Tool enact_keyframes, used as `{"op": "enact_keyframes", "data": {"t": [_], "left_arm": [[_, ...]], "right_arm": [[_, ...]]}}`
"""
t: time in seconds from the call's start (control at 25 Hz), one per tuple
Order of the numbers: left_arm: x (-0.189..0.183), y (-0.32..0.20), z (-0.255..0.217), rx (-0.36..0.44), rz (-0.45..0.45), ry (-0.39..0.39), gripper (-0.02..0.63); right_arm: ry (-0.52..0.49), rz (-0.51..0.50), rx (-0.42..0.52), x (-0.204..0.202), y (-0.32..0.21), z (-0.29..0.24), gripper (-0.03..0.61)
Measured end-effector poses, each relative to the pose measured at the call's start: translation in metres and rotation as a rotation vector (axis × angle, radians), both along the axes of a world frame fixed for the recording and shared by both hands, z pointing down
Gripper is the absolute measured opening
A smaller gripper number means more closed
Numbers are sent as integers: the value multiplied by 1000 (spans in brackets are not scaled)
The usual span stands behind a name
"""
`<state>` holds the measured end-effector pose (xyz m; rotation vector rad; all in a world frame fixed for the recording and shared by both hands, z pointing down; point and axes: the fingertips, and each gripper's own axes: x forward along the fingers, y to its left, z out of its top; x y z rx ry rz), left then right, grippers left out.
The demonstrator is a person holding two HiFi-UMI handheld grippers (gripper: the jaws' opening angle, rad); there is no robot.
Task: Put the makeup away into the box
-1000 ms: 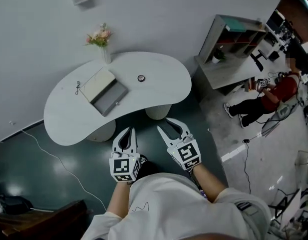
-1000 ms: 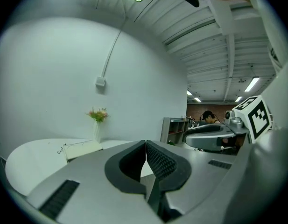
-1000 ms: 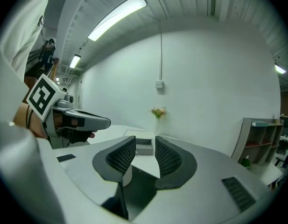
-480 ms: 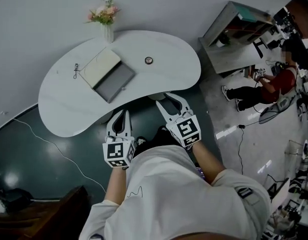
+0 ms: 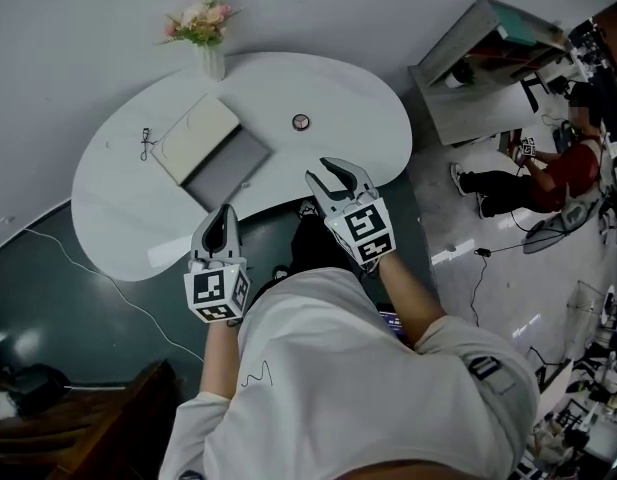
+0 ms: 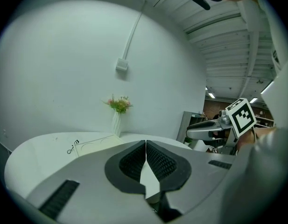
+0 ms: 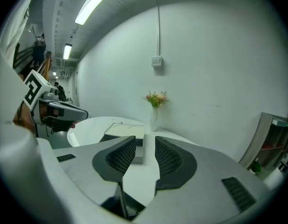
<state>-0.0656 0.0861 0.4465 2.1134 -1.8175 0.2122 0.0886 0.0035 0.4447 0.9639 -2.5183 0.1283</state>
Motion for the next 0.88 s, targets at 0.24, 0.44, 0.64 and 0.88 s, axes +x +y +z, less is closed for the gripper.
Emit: {"op": "enact_keyframes", "data": {"t": [0.24, 0.44, 0.64, 0.88], "left_arm": [[-3, -67, 10, -58, -52, 10, 21], [3, -113, 27, -130, -100, 19, 21], [5, -135, 47, -206, -175, 25, 21], [8, -147, 75, -285, -260, 49, 21]], "right_arm": [[71, -105, -51, -11, -76, 20, 127], [185, -240, -103, -13, -127, 51, 144], [277, -365, -132, -12, -162, 80, 144], [414, -522, -195, -10, -181, 127, 150]]}}
